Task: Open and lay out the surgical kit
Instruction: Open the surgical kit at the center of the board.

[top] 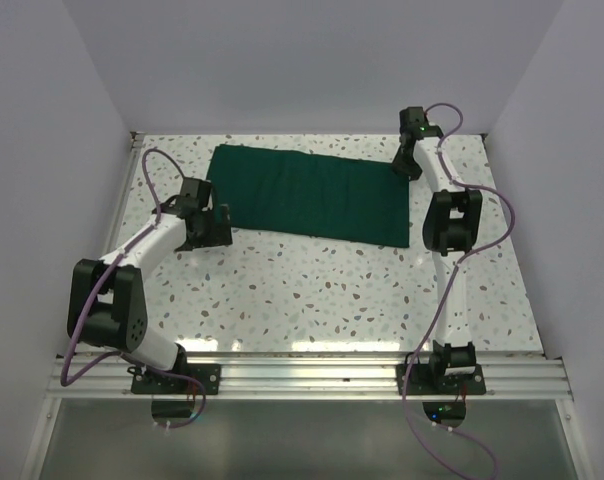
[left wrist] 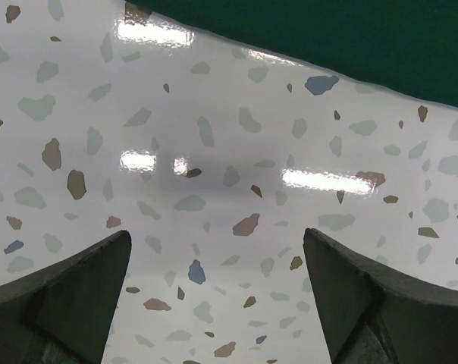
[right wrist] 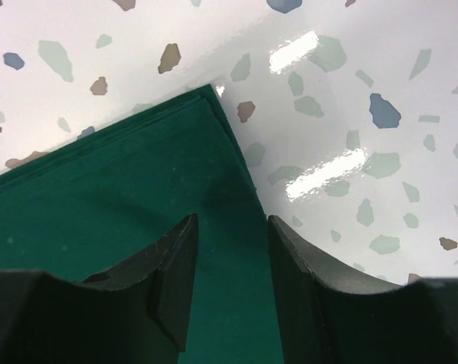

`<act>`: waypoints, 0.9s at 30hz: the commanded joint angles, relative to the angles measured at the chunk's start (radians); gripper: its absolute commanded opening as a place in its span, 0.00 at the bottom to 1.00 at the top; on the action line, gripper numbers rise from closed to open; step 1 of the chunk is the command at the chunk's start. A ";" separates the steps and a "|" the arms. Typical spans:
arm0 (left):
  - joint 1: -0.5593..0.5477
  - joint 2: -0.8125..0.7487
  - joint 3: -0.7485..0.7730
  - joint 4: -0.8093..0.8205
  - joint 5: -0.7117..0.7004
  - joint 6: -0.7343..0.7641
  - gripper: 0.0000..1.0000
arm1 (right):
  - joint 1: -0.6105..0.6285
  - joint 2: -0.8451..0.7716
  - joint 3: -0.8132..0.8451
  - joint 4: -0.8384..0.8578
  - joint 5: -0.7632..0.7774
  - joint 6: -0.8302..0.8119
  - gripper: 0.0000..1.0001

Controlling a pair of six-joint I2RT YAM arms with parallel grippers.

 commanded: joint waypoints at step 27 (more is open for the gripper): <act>-0.004 0.040 0.014 0.021 0.036 0.008 1.00 | -0.025 0.030 -0.035 0.027 0.030 -0.018 0.04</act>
